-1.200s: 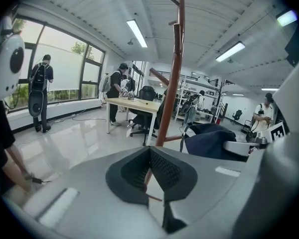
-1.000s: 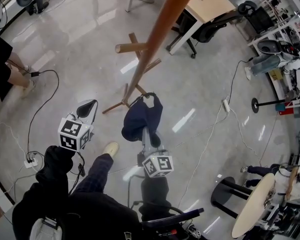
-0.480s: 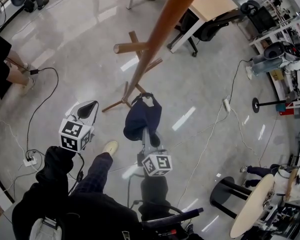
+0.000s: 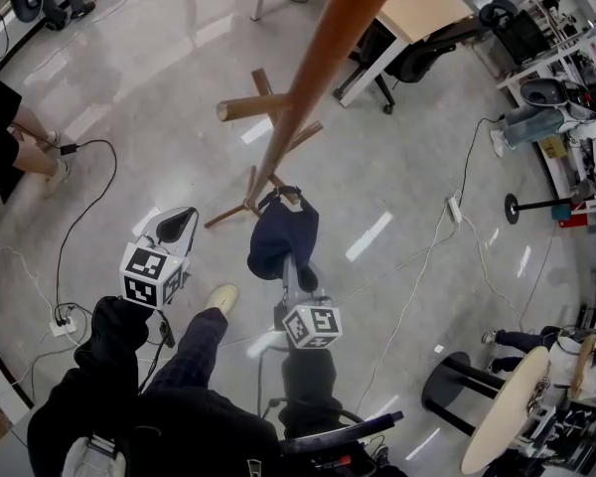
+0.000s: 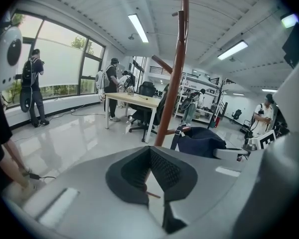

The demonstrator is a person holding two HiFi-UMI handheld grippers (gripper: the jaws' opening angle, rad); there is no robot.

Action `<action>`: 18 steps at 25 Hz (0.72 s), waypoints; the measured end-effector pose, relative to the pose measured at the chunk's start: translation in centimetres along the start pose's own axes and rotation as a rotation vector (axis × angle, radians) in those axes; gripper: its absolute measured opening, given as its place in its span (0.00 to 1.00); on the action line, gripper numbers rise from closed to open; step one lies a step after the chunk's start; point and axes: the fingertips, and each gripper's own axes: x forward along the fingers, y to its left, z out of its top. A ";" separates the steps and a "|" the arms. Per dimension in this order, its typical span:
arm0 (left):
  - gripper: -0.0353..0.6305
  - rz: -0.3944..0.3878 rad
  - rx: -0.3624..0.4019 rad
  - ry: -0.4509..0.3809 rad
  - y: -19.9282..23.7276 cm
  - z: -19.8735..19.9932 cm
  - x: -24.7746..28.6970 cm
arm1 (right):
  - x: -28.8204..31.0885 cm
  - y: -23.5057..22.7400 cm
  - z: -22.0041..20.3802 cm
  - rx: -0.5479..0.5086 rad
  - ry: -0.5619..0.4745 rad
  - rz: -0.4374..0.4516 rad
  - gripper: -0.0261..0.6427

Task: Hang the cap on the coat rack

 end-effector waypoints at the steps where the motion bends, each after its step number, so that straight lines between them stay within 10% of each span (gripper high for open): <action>1: 0.06 0.001 -0.001 -0.001 0.1 0.0 0.1 | 0.3 -0.1 -0.1 -0.001 0.003 0.002 0.06; 18: 0.06 0.012 -0.016 0.001 0.9 -0.5 0.8 | 2.6 -0.6 -1.3 -0.011 0.037 0.016 0.06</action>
